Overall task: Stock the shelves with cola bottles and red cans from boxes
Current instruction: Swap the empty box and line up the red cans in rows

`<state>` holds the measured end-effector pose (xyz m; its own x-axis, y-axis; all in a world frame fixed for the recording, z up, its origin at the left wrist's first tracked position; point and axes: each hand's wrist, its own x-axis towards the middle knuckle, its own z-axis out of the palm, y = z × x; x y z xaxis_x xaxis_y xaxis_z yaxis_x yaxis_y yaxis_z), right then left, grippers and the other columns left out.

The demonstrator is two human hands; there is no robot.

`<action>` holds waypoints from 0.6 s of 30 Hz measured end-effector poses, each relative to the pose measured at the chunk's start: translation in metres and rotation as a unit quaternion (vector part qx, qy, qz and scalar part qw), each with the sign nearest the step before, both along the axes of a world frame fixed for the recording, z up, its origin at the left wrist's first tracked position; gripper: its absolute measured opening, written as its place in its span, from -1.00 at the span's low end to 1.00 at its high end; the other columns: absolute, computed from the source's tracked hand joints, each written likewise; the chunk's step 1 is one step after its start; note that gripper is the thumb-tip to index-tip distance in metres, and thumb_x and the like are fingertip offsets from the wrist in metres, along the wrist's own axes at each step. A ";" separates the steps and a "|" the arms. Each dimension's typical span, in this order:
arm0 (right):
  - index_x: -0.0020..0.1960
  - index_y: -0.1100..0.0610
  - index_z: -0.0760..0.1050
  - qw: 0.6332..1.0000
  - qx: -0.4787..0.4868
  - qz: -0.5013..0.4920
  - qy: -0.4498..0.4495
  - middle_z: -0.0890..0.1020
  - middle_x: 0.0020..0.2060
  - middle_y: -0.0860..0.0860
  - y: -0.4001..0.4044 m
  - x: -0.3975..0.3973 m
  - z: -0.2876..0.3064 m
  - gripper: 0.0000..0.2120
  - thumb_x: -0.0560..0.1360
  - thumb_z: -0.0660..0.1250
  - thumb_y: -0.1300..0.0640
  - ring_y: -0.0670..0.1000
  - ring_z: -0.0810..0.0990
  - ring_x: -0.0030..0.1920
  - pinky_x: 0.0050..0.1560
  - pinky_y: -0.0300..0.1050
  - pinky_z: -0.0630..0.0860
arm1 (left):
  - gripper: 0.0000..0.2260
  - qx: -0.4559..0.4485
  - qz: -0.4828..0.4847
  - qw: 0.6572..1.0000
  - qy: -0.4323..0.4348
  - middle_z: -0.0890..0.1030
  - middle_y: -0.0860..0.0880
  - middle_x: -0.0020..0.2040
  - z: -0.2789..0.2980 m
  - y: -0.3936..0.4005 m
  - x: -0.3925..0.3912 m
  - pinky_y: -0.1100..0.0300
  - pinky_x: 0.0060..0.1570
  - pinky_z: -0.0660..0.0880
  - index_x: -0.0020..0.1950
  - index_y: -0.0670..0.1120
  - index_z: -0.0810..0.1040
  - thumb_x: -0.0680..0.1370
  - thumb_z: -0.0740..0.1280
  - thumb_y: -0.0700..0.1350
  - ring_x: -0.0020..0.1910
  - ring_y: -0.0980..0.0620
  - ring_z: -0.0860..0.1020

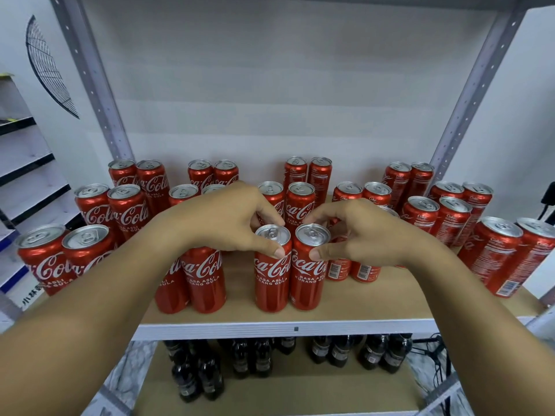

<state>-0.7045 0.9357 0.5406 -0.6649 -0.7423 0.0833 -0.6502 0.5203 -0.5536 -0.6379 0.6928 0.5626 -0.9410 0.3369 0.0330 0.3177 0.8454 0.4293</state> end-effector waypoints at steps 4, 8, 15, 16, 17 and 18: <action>0.19 -0.05 0.60 1.000 -0.011 0.001 -0.014 0.68 0.02 -0.15 -0.002 0.000 -0.002 -0.59 0.39 0.60 -0.03 -0.12 0.66 0.04 0.12 0.04 0.62 | -0.63 0.004 -0.005 1.000 -0.001 0.74 0.20 0.00 -0.001 -0.001 -0.001 0.16 0.07 0.62 0.18 0.06 0.73 0.41 0.61 0.10 -0.07 0.34 0.66; 0.17 -0.04 0.61 1.000 -0.019 0.001 -0.020 0.69 0.01 -0.13 -0.002 0.000 -0.003 -0.60 0.38 0.60 -0.04 -0.10 0.67 0.02 0.10 0.06 0.63 | -0.61 0.010 -0.009 1.000 -0.005 0.74 0.20 0.00 -0.002 -0.005 -0.002 0.15 0.06 0.62 0.21 0.08 0.72 0.41 0.60 0.12 -0.06 0.33 0.67; 0.18 -0.05 0.60 1.000 -0.023 -0.003 -0.018 0.68 0.01 -0.15 -0.002 0.001 -0.005 -0.61 0.40 0.58 -0.06 -0.13 0.66 0.03 0.10 0.04 0.63 | -0.59 0.019 -0.021 0.999 -0.017 0.73 0.22 0.02 -0.002 -0.009 -0.004 0.18 0.05 0.62 0.24 0.08 0.70 0.42 0.59 0.11 -0.04 0.32 0.67; 0.18 -0.05 0.60 1.000 -0.024 -0.003 -0.020 0.68 0.01 -0.14 -0.002 0.001 -0.005 -0.61 0.40 0.58 -0.06 -0.12 0.66 0.03 0.10 0.04 0.63 | -0.59 0.019 -0.022 0.999 -0.020 0.73 0.23 0.03 -0.002 -0.009 -0.004 0.18 0.05 0.62 0.25 0.09 0.70 0.42 0.59 0.11 -0.03 0.32 0.67; 0.18 -0.05 0.60 0.999 -0.025 -0.003 -0.022 0.69 0.01 -0.14 -0.002 0.001 -0.005 -0.61 0.40 0.58 -0.06 -0.12 0.66 0.04 0.10 0.04 0.63 | -0.58 0.018 -0.025 0.999 -0.022 0.73 0.23 0.04 -0.002 -0.010 -0.005 0.16 0.07 0.63 0.25 0.10 0.70 0.42 0.59 0.12 -0.03 0.32 0.67; 0.18 -0.04 0.60 0.999 -0.027 -0.003 -0.024 0.69 0.01 -0.13 -0.002 0.000 -0.005 -0.61 0.40 0.58 -0.05 -0.11 0.66 0.04 0.10 0.04 0.63 | -0.57 0.012 -0.026 0.999 -0.024 0.72 0.24 0.05 -0.002 -0.010 -0.005 0.14 0.09 0.63 0.26 0.11 0.69 0.42 0.58 0.14 -0.02 0.32 0.67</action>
